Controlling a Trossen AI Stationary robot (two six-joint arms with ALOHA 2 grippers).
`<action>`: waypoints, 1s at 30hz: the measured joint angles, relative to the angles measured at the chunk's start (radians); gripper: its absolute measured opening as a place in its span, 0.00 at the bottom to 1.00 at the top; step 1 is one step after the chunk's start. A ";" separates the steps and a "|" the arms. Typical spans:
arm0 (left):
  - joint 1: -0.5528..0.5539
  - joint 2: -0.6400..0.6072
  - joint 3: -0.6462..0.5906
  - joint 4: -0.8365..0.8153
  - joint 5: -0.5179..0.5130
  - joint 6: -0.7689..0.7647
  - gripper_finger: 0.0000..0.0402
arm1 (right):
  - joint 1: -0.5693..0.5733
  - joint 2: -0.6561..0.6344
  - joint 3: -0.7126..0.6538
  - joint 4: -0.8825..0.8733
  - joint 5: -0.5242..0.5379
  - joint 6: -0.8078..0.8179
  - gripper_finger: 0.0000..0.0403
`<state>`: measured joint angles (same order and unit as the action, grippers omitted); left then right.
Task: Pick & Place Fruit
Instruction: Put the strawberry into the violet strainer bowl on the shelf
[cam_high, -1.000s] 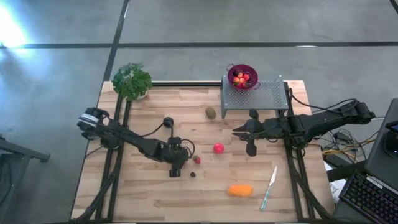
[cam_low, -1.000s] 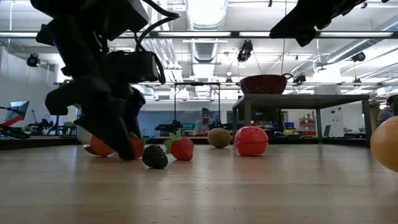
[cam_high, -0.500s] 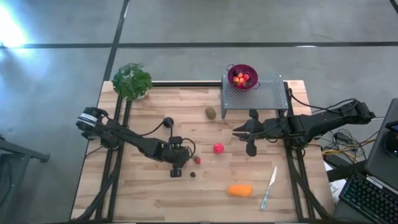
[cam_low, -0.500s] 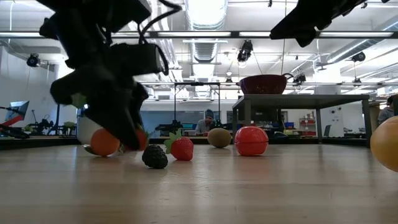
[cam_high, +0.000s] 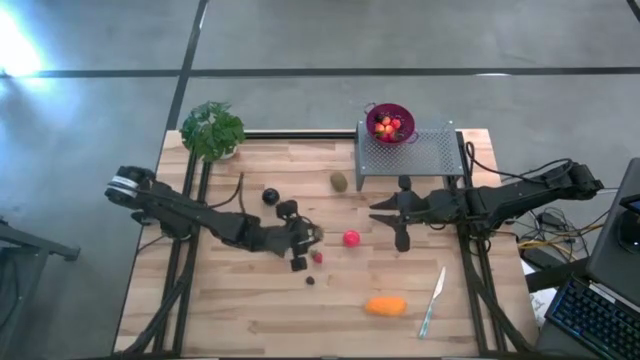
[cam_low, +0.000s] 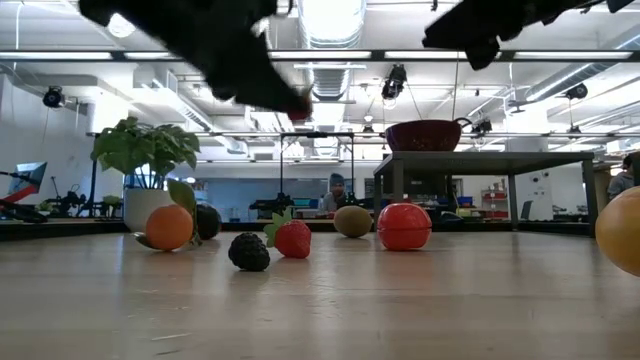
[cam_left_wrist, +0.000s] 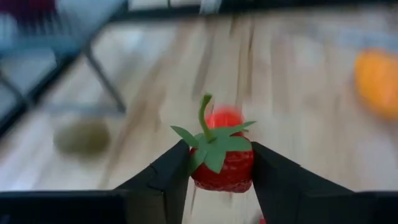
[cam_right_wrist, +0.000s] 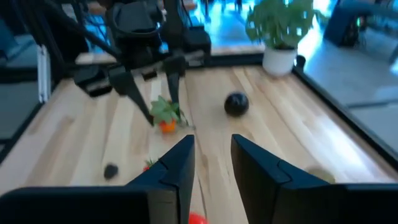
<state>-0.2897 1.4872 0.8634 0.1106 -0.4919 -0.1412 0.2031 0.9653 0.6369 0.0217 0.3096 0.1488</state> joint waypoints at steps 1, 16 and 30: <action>0.000 0.000 0.000 0.062 0.000 0.028 0.40 | 0.000 0.000 -0.001 0.025 0.000 -0.008 0.26; 0.089 0.091 0.012 0.587 0.100 0.267 0.40 | 0.023 0.008 -0.006 0.207 -0.104 -0.090 0.33; 0.109 0.237 0.191 0.589 0.162 0.362 0.40 | 0.042 0.080 -0.006 0.304 -0.108 -0.201 0.29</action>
<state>-0.1802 1.7241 1.0546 0.6998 -0.3298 0.2204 0.2447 1.0454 0.6308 0.3253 0.2012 -0.0523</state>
